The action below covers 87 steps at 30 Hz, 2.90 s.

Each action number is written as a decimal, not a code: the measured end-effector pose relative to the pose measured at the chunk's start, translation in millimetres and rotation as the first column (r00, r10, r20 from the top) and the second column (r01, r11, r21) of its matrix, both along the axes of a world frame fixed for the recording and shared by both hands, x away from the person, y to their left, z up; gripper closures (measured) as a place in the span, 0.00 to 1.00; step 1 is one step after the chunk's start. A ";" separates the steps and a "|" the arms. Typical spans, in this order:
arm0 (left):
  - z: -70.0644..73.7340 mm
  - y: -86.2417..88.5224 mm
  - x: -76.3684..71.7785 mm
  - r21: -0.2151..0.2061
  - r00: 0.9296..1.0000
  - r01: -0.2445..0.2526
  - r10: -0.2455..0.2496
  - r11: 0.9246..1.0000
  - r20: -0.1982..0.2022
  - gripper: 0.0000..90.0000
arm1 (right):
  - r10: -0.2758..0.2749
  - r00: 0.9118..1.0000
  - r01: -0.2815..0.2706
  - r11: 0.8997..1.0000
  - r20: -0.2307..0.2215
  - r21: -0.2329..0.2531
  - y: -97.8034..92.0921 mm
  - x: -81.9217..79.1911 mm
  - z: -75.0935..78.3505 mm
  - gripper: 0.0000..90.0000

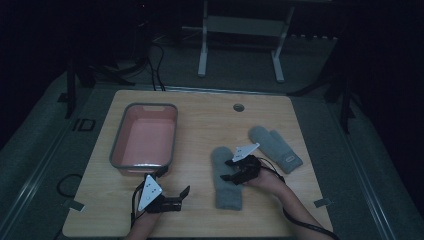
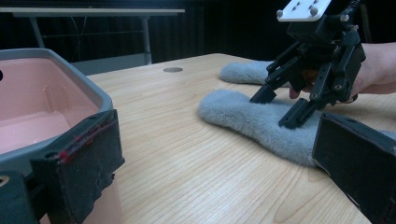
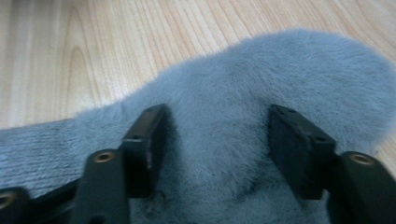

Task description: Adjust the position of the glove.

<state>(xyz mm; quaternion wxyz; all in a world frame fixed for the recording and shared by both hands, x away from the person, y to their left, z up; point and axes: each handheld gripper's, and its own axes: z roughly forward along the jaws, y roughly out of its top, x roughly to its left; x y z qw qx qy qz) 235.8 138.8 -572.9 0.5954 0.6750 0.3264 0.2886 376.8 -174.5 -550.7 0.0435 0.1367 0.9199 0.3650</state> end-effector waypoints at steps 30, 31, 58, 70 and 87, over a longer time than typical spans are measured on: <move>0.0 -0.2 -0.3 0.001 1.000 0.006 -0.006 1.000 0.003 0.02 | -0.363 0.931 0.358 0.925 0.021 0.130 -121.4 16.8 55.5 0.41; 0.0 -0.1 -0.3 0.002 1.000 0.005 -0.005 1.000 0.003 0.02 | -0.363 0.931 0.358 0.925 0.021 0.130 -121.4 16.8 55.5 0.41; -0.1 0.1 -0.3 -0.002 1.000 0.004 -0.004 1.000 0.002 0.02 | -0.656 0.750 0.653 0.755 0.083 0.062 -149.8 37.1 10.8 0.88; -0.1 -0.7 -1.0 0.003 1.000 0.005 -0.005 1.000 0.007 0.02 | -0.825 0.558 0.809 0.564 0.084 0.167 -137.2 -36.8 43.3 0.88; 0.0 -1.4 -1.5 0.011 1.000 0.004 -0.004 1.000 0.013 0.02 | -0.918 0.396 0.905 0.394 0.019 0.161 -142.6 -98.2 38.4 0.88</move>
